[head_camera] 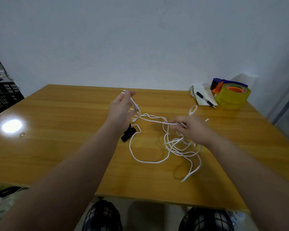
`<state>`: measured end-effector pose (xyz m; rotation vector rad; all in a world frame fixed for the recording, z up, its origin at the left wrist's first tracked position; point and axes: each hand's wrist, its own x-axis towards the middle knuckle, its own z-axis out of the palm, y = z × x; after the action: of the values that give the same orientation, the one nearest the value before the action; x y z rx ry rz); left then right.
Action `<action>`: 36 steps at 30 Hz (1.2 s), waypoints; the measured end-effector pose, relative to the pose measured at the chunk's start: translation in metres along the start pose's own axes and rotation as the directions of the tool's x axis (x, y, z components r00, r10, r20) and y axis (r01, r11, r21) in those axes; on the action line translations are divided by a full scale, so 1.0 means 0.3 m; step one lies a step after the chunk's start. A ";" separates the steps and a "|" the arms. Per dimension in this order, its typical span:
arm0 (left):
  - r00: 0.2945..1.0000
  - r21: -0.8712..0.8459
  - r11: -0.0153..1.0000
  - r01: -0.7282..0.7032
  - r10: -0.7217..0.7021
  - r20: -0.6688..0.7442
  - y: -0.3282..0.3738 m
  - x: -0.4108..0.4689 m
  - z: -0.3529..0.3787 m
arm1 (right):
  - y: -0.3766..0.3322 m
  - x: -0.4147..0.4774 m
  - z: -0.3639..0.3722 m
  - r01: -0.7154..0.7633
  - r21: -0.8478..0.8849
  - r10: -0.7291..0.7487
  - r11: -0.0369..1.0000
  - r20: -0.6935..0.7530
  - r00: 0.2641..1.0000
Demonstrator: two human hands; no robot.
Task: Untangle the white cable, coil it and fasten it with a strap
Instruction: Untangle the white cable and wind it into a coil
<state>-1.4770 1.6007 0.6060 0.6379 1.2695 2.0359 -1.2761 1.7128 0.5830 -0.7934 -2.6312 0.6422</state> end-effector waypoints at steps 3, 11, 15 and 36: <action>0.993 -0.168 0.980 0.104 -0.094 0.066 -0.009 -0.015 0.057 | -0.032 0.000 0.001 0.124 -0.354 -0.104 0.927 0.076 0.992; 0.975 -0.102 0.989 0.103 -0.080 0.205 -0.030 -0.051 0.143 | -0.123 0.024 0.006 0.356 -0.304 -0.333 0.884 0.125 0.935; 0.962 0.231 0.973 -0.030 -0.034 0.271 -0.054 -0.077 0.134 | -0.139 0.040 0.001 0.331 -0.114 -0.328 0.937 0.048 0.944; 0.924 0.906 0.192 -0.378 0.010 0.383 -0.017 -0.064 -0.004 | -0.019 0.047 -0.081 -0.239 0.462 0.420 0.854 -0.339 0.842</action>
<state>-1.4636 1.5875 0.5995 1.6960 2.3250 0.8816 -1.2798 1.7248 0.6090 -1.1260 -1.8820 0.9420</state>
